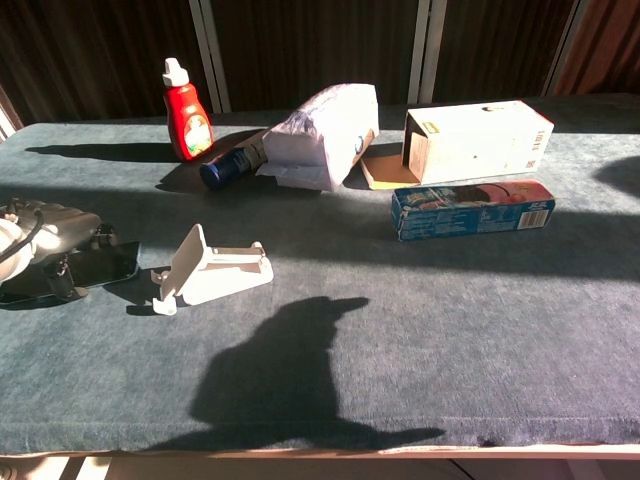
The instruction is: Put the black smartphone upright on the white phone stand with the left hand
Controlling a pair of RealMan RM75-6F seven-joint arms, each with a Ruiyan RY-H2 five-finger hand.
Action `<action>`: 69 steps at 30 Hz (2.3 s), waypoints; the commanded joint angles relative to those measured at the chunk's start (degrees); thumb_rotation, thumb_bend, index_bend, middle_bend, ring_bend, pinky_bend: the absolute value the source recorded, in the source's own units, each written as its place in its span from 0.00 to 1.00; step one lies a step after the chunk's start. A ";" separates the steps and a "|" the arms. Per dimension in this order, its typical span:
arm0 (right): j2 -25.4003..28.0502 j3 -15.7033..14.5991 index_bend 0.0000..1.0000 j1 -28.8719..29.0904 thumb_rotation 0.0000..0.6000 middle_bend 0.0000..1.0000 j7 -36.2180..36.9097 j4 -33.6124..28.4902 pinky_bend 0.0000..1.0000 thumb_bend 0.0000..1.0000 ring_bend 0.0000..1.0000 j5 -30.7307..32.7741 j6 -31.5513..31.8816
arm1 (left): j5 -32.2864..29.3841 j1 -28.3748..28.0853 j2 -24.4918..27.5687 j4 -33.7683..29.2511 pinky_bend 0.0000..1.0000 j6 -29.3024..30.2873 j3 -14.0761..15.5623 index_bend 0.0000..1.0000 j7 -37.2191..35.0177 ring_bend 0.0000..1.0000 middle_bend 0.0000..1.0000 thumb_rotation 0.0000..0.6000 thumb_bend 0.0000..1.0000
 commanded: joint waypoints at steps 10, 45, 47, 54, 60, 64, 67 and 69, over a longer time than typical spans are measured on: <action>-0.02 -0.02 0.00 0.00 1.00 0.00 -0.01 0.04 0.00 0.23 0.00 -0.03 0.01 | -2.94 1.77 1.66 -1.25 0.33 -4.33 -3.36 0.87 -6.31 0.75 1.00 1.00 0.52; -0.80 -0.09 0.00 0.27 1.00 0.00 -2.13 -0.50 0.00 0.23 0.00 0.64 -1.42 | 47.43 29.26 18.37 -22.58 0.29 -2.12 -10.24 0.89 -79.88 0.75 1.00 1.00 0.56; -0.85 -0.11 0.00 0.30 1.00 0.00 -2.28 -0.47 0.00 0.23 0.00 0.61 -1.50 | 49.17 29.59 16.07 -22.78 0.29 -0.14 -9.14 0.89 -78.60 0.75 1.00 1.00 0.56; -0.74 -0.10 0.00 0.40 1.00 0.00 -2.03 -0.45 0.00 0.23 0.00 0.67 -1.54 | 51.50 28.79 4.83 -19.75 0.29 5.53 -7.61 0.90 -73.01 0.75 1.00 1.00 0.56; -0.52 -0.10 0.00 0.44 1.00 0.00 -1.41 -0.33 0.00 0.23 0.00 0.66 -1.38 | 53.26 27.47 -4.71 -13.05 0.29 9.68 -7.34 0.90 -66.98 0.75 1.00 1.00 0.56; -0.51 -0.14 0.00 0.55 1.00 0.00 -1.40 -0.34 0.00 0.23 0.00 0.65 -1.59 | 53.26 26.44 -8.38 -10.32 0.29 10.79 -8.43 0.90 -64.77 0.75 1.00 1.00 0.56; -0.43 -0.15 0.00 0.48 1.00 0.00 -1.23 -0.35 0.00 0.23 0.00 0.63 -1.40 | 52.88 25.90 -10.12 -8.66 0.29 11.36 -9.44 0.90 -63.79 0.75 1.00 1.00 0.56; -0.42 -0.17 0.00 0.45 1.00 0.00 -1.15 -0.32 0.00 0.23 0.00 0.59 -1.30 | 52.20 25.63 -10.82 -7.91 0.29 11.20 -10.07 0.90 -63.68 0.75 1.00 1.00 0.56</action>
